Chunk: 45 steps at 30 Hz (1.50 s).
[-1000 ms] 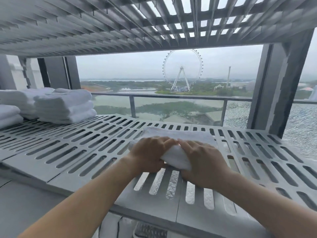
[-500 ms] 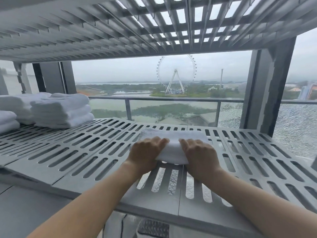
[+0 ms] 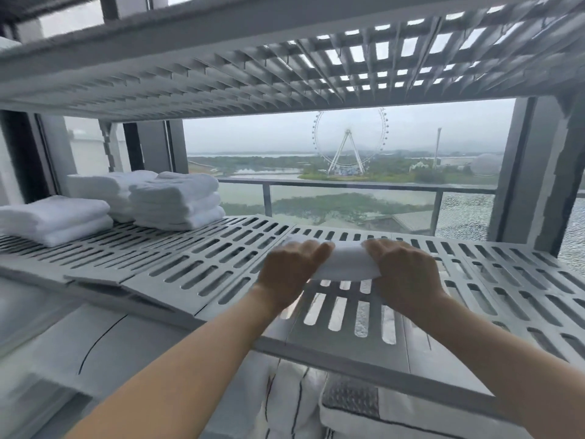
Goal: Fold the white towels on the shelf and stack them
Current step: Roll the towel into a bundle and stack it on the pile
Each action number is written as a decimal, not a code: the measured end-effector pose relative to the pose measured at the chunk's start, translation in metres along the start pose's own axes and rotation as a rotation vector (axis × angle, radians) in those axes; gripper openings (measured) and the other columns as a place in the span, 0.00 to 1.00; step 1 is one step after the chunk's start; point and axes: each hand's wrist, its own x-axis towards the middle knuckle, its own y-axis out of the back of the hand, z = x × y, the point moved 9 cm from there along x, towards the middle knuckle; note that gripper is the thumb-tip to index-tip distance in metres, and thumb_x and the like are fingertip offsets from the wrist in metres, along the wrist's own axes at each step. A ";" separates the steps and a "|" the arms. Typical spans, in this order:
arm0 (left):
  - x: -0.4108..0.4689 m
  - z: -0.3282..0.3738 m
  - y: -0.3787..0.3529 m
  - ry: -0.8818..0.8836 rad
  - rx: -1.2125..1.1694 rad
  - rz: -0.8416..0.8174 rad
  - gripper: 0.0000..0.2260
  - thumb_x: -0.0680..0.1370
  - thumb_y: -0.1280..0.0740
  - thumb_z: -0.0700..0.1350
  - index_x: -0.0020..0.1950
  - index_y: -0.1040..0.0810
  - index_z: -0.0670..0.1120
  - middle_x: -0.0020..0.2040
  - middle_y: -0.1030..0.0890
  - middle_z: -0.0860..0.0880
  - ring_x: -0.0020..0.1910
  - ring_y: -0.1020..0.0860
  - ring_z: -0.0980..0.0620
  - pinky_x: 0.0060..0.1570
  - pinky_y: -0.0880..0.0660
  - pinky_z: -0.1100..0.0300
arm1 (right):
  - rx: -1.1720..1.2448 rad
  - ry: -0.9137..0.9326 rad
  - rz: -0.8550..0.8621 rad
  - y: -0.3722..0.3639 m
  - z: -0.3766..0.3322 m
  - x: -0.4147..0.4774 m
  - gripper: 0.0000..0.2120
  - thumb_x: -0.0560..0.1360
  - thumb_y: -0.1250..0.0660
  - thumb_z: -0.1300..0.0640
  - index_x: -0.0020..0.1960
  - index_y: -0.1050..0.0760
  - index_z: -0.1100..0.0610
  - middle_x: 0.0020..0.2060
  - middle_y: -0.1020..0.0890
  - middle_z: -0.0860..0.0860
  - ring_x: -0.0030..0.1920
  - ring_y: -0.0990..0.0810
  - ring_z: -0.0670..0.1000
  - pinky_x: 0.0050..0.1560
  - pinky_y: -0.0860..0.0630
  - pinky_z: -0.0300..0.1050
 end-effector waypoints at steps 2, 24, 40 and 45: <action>-0.010 -0.016 0.018 -0.003 0.049 0.040 0.28 0.60 0.24 0.39 0.56 0.30 0.50 0.39 0.21 0.50 0.28 0.23 0.49 0.22 0.29 0.59 | 0.045 0.008 0.041 0.009 -0.018 0.002 0.23 0.63 0.32 0.62 0.57 0.24 0.55 0.47 0.18 0.52 0.47 0.19 0.58 0.43 0.23 0.49; -0.204 -0.255 0.181 0.231 0.416 0.010 0.31 0.58 0.28 0.33 0.58 0.29 0.50 0.41 0.20 0.52 0.31 0.22 0.48 0.26 0.29 0.60 | 0.348 0.357 0.143 0.068 -0.342 0.046 0.21 0.68 0.35 0.59 0.61 0.31 0.49 0.54 0.23 0.47 0.56 0.25 0.53 0.46 0.29 0.44; -0.295 -0.449 0.161 0.347 0.481 -0.068 0.33 0.59 0.30 0.28 0.61 0.32 0.49 0.43 0.20 0.50 0.32 0.23 0.47 0.27 0.26 0.57 | 0.431 0.512 0.164 0.021 -0.544 0.140 0.20 0.67 0.36 0.60 0.58 0.30 0.49 0.50 0.22 0.46 0.53 0.24 0.52 0.39 0.36 0.41; -0.277 -0.526 0.133 0.286 0.505 -0.074 0.34 0.58 0.29 0.29 0.61 0.33 0.50 0.43 0.20 0.51 0.30 0.25 0.49 0.26 0.29 0.60 | 0.439 0.483 0.202 0.002 -0.581 0.203 0.22 0.69 0.37 0.60 0.62 0.31 0.48 0.53 0.22 0.46 0.54 0.24 0.52 0.41 0.35 0.41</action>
